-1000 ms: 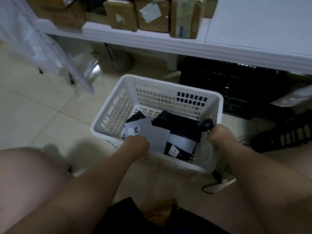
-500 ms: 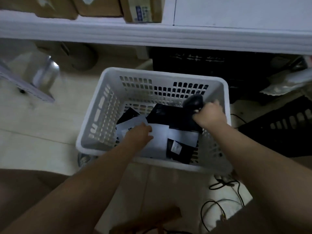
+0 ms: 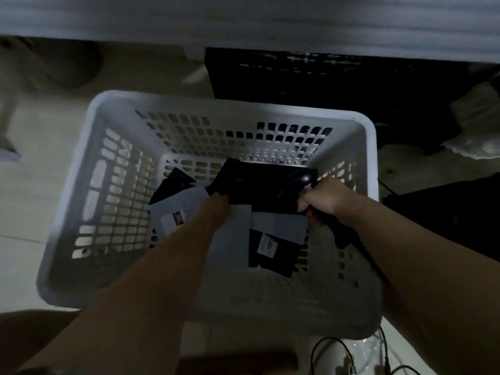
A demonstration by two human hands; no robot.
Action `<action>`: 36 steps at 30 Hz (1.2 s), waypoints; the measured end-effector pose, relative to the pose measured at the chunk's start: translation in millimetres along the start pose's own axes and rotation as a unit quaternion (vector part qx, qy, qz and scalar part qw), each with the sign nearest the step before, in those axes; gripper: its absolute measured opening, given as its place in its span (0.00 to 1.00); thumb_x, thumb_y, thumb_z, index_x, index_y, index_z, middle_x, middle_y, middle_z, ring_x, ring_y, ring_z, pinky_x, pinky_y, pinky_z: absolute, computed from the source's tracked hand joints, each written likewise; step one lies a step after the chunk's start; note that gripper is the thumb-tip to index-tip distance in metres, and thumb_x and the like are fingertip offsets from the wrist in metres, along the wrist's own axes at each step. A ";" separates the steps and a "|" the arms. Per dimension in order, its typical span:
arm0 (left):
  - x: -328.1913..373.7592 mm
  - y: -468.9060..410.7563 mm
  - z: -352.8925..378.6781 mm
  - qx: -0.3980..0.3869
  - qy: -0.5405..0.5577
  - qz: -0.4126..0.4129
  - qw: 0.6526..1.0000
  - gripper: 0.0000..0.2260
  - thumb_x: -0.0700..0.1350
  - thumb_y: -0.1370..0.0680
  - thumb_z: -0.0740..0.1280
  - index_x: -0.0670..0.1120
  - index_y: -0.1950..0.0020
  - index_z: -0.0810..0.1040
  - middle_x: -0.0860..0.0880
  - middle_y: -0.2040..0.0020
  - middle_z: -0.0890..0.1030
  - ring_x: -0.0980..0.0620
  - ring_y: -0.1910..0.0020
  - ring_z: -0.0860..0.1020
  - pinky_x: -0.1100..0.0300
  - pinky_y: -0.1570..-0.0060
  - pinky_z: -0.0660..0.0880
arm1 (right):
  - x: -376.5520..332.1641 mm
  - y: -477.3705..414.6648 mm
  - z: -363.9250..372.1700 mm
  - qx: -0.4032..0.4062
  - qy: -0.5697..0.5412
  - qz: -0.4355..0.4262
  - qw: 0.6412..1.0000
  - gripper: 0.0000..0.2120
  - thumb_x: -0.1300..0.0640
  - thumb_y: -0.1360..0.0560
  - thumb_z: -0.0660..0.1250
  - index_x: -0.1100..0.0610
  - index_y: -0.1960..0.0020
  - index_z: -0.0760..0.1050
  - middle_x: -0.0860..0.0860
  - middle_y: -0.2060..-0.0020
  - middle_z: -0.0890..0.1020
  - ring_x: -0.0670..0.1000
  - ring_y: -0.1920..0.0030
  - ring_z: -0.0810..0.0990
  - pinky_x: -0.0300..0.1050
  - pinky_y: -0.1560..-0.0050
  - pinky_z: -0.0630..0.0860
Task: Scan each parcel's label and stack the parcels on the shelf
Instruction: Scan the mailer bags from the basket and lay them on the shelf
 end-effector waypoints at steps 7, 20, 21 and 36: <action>12.6 65.6 -54.9 0.092 -0.016 0.000 0.996 0.12 0.40 0.19 0.59 0.39 0.40 0.78 0.40 0.40 0.77 0.42 0.40 0.75 0.56 0.44 0.69 | -32.5 22.2 4.1 -0.039 0.024 -0.053 0.998 0.03 0.66 0.28 0.70 0.64 0.58 0.77 0.58 0.67 0.78 0.54 0.72 0.76 0.43 0.71 0.75; 142.7 339.1 -214.3 0.370 -0.014 0.372 0.851 0.20 0.52 0.26 0.56 0.40 0.53 0.82 0.45 0.54 0.76 0.52 0.55 0.74 0.57 0.55 0.72 | -100.0 206.6 -78.9 0.059 -0.116 -0.316 0.940 0.07 0.62 0.29 0.74 0.57 0.59 0.75 0.52 0.66 0.76 0.49 0.65 0.75 0.38 0.63 0.73; 149.7 358.2 -225.2 0.385 -0.003 0.387 0.838 0.17 0.50 0.25 0.58 0.40 0.53 0.82 0.47 0.54 0.77 0.55 0.54 0.74 0.62 0.54 0.71 | -104.7 218.6 -86.2 0.058 -0.124 -0.333 0.933 0.08 0.62 0.30 0.74 0.56 0.60 0.74 0.50 0.66 0.76 0.47 0.65 0.75 0.38 0.61 0.73; 176.9 384.9 -275.2 0.251 0.387 0.446 0.767 0.11 0.28 0.24 0.62 0.42 0.57 0.80 0.54 0.52 0.84 0.58 0.47 0.80 0.68 0.47 0.74 | -142.2 252.5 -111.9 -0.051 -0.265 -0.446 0.853 0.17 0.70 0.31 0.73 0.59 0.44 0.79 0.52 0.50 0.85 0.52 0.47 0.82 0.45 0.43 0.78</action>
Point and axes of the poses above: each hand's wrist, its own y-axis away from the middle knuckle, its own z-axis out of the palm, x = y × z, the point moved 9 cm from there along -y, towards the middle knuckle
